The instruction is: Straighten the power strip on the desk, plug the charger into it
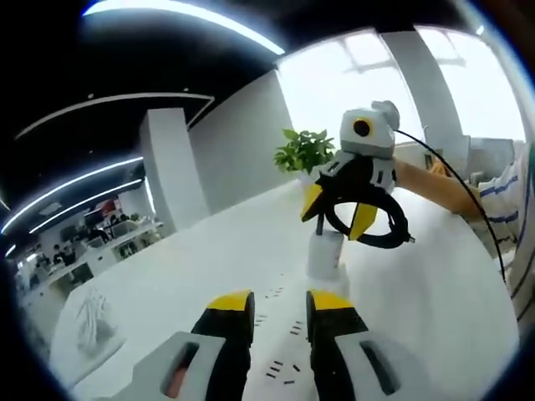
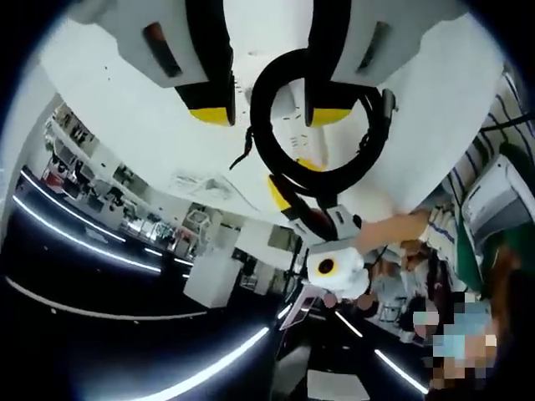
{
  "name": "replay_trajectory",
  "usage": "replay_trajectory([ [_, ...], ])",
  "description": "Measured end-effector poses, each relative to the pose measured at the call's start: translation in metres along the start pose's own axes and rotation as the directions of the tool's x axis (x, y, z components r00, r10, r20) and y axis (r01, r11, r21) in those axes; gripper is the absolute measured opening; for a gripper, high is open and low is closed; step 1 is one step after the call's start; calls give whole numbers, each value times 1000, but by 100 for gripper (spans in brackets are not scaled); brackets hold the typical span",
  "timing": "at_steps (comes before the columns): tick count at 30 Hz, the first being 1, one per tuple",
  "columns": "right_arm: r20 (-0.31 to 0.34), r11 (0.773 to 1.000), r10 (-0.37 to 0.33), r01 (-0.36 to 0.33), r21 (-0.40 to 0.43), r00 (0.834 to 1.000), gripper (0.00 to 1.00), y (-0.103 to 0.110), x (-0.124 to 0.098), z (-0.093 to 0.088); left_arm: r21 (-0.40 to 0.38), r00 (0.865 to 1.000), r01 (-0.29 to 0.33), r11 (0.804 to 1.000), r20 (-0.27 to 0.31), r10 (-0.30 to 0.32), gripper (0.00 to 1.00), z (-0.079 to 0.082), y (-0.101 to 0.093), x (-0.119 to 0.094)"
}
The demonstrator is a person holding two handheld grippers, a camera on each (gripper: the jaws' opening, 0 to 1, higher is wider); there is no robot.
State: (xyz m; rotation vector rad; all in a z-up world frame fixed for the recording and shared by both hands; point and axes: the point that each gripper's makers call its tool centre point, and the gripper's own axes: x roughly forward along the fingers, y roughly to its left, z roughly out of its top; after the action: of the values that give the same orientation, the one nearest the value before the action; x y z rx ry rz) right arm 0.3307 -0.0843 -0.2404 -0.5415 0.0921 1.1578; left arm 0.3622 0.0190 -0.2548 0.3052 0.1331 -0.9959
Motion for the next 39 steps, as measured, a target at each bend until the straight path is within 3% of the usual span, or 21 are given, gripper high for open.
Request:
replay_trajectory([
  [2,24,1000,-3,3,8,1000,31,1,-2,4,-1,1000,-6,1000,4,6,24,4,11,-3],
  [14,73,999,-48,46,28,996,31,3,-11,11,-2,999,-31,1000,27,31,24,6,-12,-2],
  [24,124,992,-113,106,66,986,31,1,-26,16,19,998,-47,999,36,46,24,9,-17,-8],
  [39,118,980,-171,156,126,978,30,-3,-44,-3,-21,995,-79,997,57,80,23,5,-1,-22],
])
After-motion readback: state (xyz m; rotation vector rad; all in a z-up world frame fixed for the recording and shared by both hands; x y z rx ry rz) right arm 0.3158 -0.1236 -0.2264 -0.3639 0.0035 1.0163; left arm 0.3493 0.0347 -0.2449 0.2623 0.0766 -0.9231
